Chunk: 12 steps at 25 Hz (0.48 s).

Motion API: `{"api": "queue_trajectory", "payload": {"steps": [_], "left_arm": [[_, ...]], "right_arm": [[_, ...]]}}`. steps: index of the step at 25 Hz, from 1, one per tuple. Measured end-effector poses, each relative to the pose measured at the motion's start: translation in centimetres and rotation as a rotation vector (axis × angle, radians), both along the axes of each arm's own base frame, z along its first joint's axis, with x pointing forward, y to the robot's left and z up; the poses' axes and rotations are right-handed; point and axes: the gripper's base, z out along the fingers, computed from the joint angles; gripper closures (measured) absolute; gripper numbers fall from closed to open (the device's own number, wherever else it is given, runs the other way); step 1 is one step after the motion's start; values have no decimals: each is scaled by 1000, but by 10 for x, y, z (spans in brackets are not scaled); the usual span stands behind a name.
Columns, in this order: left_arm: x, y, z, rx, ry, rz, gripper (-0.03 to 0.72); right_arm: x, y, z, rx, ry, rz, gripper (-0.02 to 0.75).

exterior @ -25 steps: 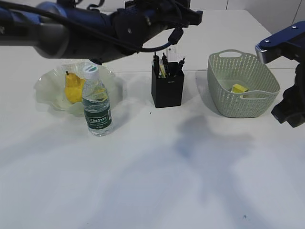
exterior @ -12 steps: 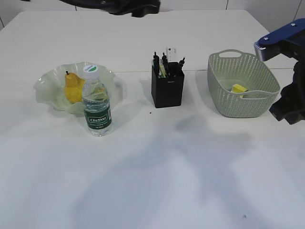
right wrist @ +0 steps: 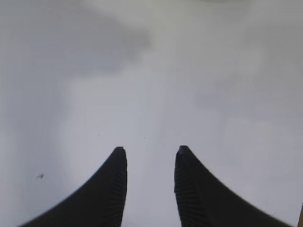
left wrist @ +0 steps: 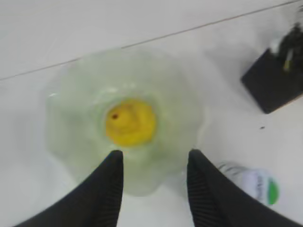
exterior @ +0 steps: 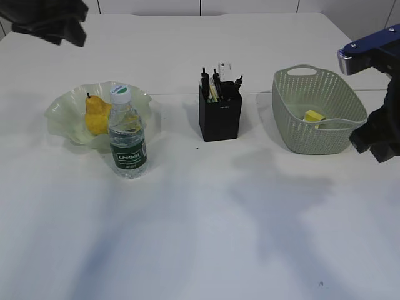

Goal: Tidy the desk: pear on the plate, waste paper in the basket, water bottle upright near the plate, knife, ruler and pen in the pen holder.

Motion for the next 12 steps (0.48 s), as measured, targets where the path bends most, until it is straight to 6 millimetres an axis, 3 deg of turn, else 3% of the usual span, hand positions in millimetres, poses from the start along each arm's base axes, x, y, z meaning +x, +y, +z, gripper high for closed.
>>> {"api": "queue_trajectory", "payload": {"steps": [6,12], "left_arm": [[-22,23,5,87,29,86,372],[-52,52,-18,63,70,186,371]], "right_arm": [[1,1,0,25,-18,-33,487],[11,5,24,66,-91,-39,487]]}}
